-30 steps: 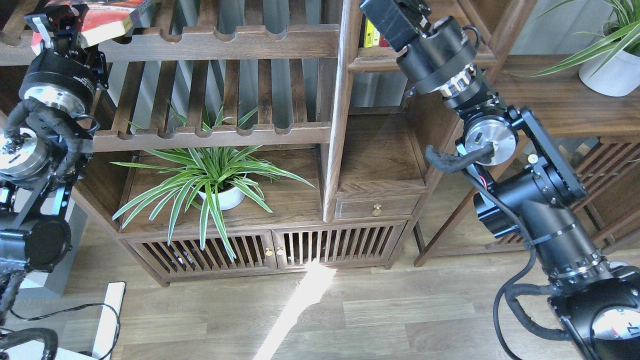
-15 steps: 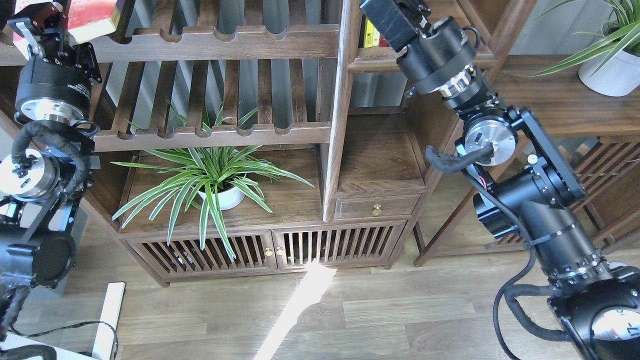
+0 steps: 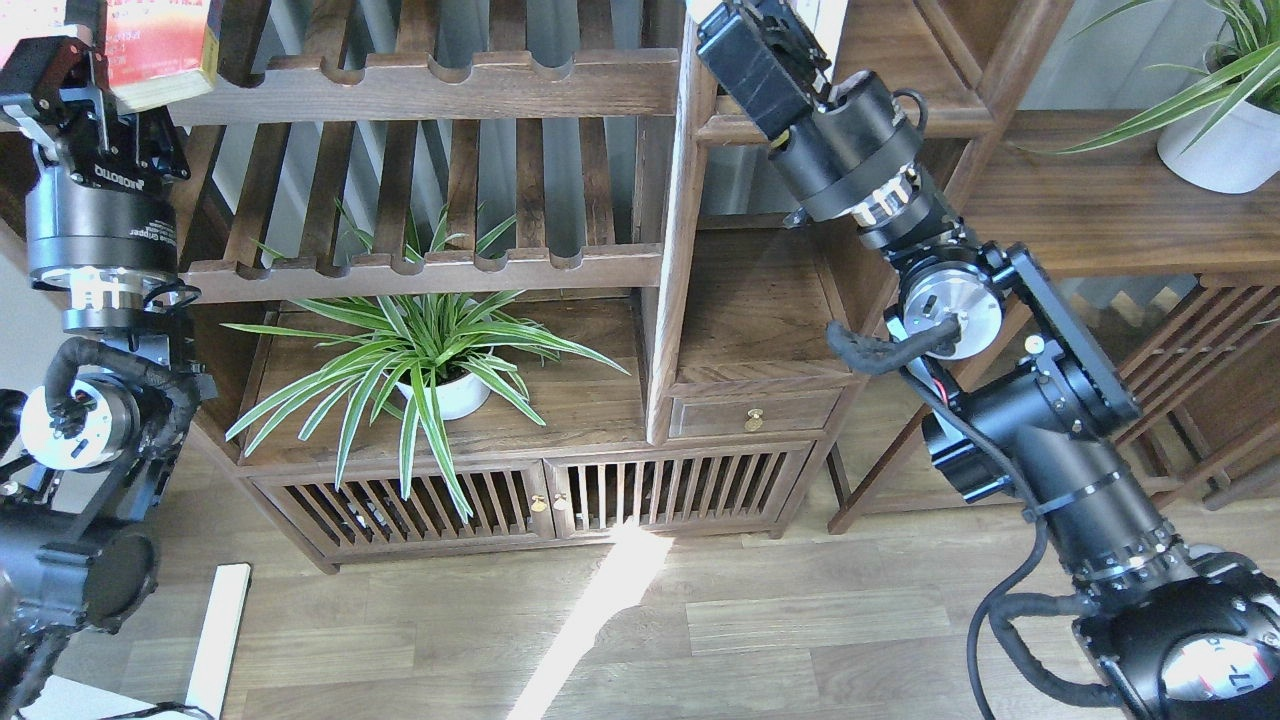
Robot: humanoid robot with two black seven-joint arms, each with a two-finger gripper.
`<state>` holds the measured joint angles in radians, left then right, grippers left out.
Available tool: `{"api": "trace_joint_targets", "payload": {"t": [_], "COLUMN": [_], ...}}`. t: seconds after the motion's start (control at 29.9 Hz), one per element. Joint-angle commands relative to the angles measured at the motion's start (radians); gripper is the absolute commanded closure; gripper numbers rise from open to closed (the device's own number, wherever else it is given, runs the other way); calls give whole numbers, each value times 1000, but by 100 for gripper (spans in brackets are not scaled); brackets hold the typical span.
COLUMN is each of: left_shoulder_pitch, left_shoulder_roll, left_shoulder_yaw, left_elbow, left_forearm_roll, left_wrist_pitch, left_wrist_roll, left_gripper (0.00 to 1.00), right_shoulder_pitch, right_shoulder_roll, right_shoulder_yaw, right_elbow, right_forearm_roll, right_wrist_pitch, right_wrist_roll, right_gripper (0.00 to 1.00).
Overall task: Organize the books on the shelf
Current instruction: 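Pull the book off the shelf with the left gripper, tilting it down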
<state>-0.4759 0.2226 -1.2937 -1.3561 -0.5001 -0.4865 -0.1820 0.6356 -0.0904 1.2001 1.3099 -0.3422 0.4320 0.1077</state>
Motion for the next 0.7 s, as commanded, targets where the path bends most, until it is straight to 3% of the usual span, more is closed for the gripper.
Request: {"api": "trace_joint_targets", "payload": {"t": [0.0,0.37,0.67], "left_shoulder_pitch": [6,22,20], "left_shoulder_roll": [4,14,8], "left_shoulder_yaw": [37,90,117], "left_elbow": [9,15,15], "left_forearm_roll": [3,21,21], "left_wrist_pitch": [-2,-2,-2], "left_wrist_roll": [2,45,47], "left_gripper": [100,99,99], "right_shoulder_pitch": [-5,-5,-7], "right_shoulder_roll": [15,90,90], "right_shoulder_yaw": [-1,-31,-59], "right_elbow": [-1,-1,-1], "right_forearm_roll": [2,5,5], "right_wrist_pitch": [1,1,1], "right_wrist_roll": [-2,-11,-11], "right_gripper": [0,0,0]}}
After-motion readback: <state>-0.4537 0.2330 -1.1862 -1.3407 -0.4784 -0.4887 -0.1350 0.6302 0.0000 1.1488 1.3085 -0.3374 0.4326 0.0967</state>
